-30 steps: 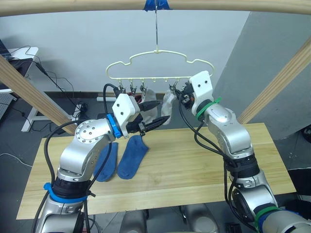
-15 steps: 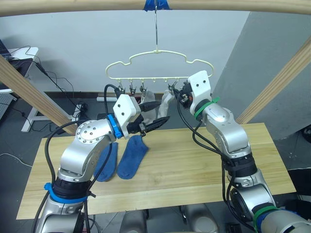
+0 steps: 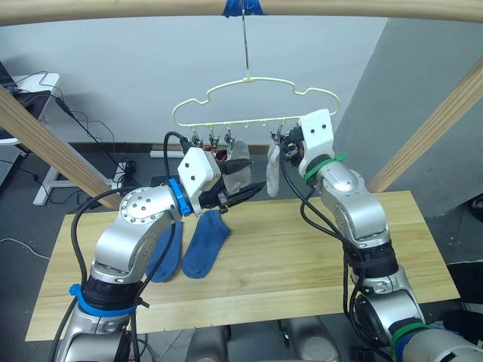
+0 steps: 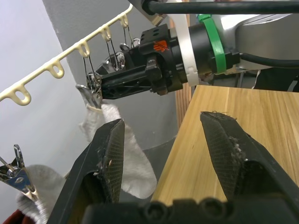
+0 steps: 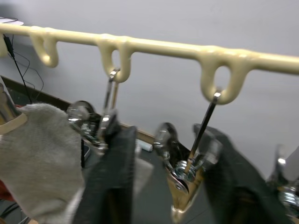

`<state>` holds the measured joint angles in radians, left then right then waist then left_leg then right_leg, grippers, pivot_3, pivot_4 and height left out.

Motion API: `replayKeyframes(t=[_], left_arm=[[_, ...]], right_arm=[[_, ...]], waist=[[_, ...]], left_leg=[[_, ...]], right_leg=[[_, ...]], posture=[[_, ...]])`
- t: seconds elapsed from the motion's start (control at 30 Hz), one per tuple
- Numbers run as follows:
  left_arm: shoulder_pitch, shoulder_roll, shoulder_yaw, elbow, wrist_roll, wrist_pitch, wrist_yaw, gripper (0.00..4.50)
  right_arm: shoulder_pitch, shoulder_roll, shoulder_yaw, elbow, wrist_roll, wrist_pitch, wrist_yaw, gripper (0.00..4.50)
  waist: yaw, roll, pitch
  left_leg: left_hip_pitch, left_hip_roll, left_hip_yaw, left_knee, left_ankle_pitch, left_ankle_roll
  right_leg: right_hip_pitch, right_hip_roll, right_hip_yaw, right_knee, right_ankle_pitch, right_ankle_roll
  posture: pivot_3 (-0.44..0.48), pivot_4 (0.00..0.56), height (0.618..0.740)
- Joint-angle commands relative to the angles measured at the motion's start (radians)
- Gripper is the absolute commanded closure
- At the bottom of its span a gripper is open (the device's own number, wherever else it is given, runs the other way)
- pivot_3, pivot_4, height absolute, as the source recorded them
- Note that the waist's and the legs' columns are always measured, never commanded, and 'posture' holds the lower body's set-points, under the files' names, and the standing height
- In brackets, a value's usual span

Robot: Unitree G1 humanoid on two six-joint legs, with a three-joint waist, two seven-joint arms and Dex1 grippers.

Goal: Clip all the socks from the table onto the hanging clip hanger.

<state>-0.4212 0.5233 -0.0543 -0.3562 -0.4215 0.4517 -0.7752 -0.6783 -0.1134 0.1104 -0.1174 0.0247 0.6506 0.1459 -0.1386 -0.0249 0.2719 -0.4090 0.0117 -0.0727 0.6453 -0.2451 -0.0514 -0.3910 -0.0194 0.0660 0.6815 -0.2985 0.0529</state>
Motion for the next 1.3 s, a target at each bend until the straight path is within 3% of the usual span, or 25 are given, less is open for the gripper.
replayKeyframes(t=[0.03, 1.3], left_arm=[[0.002, 0.001, 0.002, -0.046, -0.009, -0.005, -0.001, 1.67], [0.024, 0.001, -0.005, -0.043, -0.004, -0.02, -0.011, 1.67]], right_arm=[[0.001, 0.005, -0.01, -0.054, 0.001, 0.002, -0.005, 3.3], [-0.008, 0.002, 0.003, -0.046, -0.017, -0.065, -0.007, 3.3]], waist=[[0.0, 0.0, 0.0], [0.0, 0.0, 0.0]], left_leg=[[0.0, 0.0, 0.0, 0.0, 0.0, 0.0], [0.0, 0.0, 0.0, 0.0, 0.0, 0.0]], right_leg=[[0.0, 0.0, 0.0, 0.0, 0.0, 0.0], [0.0, 0.0, 0.0, 0.0, 0.0, 0.0]], posture=[[-0.147, 0.244, 0.74], [-0.144, 0.234, 0.74]])
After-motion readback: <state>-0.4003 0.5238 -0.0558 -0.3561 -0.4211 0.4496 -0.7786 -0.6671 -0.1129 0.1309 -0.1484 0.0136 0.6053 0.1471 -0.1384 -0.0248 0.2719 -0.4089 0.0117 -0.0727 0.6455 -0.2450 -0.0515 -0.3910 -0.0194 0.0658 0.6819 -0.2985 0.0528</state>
